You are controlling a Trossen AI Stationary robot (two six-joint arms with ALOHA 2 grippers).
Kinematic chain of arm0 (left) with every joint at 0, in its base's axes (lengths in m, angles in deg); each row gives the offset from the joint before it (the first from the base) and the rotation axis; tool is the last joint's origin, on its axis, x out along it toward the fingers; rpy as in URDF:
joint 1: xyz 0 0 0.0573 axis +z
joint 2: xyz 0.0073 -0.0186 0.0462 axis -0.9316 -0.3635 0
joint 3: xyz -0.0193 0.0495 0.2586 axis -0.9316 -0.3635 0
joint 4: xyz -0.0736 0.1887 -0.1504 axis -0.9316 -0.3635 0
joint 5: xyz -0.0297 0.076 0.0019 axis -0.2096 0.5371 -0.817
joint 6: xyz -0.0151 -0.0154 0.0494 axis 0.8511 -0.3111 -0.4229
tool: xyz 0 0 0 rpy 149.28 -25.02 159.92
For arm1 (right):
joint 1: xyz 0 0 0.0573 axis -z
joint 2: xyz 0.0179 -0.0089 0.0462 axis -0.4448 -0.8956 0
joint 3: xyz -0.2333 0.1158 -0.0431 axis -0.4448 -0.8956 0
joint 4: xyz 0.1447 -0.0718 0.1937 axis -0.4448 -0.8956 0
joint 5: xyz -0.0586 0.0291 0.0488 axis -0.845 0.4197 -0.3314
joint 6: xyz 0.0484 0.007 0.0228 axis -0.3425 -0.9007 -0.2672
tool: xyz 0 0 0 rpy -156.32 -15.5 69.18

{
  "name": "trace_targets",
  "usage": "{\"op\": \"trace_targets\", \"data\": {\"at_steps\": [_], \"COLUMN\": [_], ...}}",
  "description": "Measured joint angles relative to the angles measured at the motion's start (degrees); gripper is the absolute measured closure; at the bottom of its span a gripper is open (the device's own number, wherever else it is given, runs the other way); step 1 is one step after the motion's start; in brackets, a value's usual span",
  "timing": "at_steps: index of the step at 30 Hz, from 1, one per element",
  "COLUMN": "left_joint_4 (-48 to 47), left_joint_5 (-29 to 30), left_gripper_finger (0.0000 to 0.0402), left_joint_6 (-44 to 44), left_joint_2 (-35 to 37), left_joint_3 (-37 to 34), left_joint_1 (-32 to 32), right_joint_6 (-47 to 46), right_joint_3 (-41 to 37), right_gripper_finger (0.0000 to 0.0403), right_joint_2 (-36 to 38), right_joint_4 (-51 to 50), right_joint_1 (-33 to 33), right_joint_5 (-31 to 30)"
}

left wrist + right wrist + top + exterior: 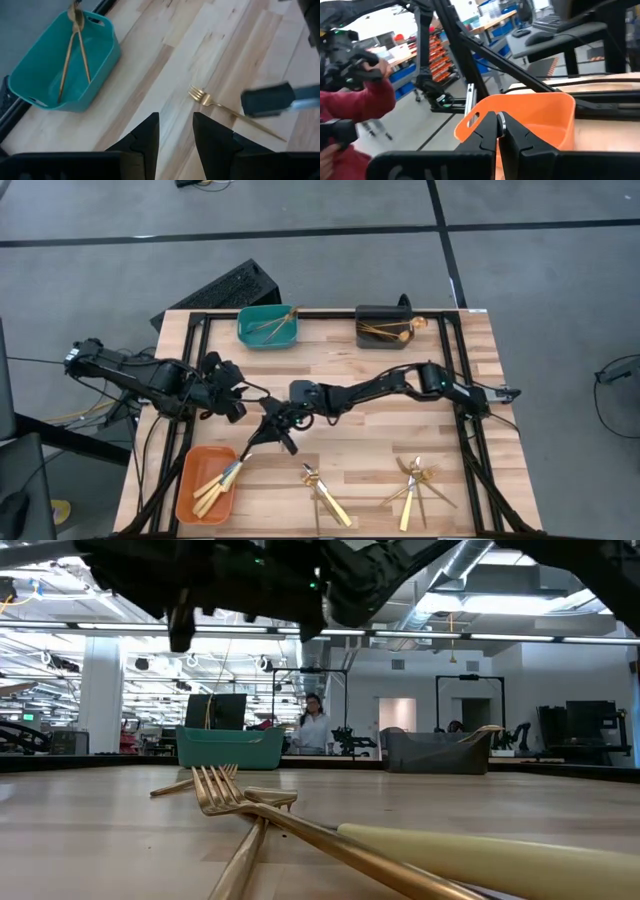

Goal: Sort silverware by color (type)
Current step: Put the yellow table knife into the orange bin, then put the gold fork into the green bin

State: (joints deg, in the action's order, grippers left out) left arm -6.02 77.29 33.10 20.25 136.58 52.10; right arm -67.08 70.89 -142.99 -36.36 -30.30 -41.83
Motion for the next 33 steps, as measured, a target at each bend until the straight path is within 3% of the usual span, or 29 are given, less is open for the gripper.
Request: {"op": "trace_targets", "data": {"at_steps": [12, 24, 30, 33], "left_joint_4": [0.0, 0.1, 0.4, 4.9], "left_joint_5": [2.4, 2.4, 1.8, 1.7], "left_gripper_finger": [0.0294, 0.0294, 0.0294, 0.0294], "left_joint_6": [-0.4, 0.3, 1.6, 1.7], "left_joint_2": [0.0, 0.0, 0.0, 0.0], "left_joint_3": [0.0, 0.0, -0.2, -3.0], "left_joint_1": [0.0, 0.0, 0.0, -0.1], "right_joint_6": [3.5, 10.7, 6.1, 6.4], "right_joint_3": [12.4, 12.6, 12.5, 10.6], "right_gripper_finger": [0.0341, 0.0170, 0.0170, 0.0182], "right_joint_2": [-7.8, -8.0, -5.2, -1.9], "right_joint_4": [-10.3, -10.9, -18.5, -23.1], "right_joint_1": [0.2, -1.1, 1.8, 3.6], "right_joint_5": [1.5, -2.1, -1.8, -1.4]}}
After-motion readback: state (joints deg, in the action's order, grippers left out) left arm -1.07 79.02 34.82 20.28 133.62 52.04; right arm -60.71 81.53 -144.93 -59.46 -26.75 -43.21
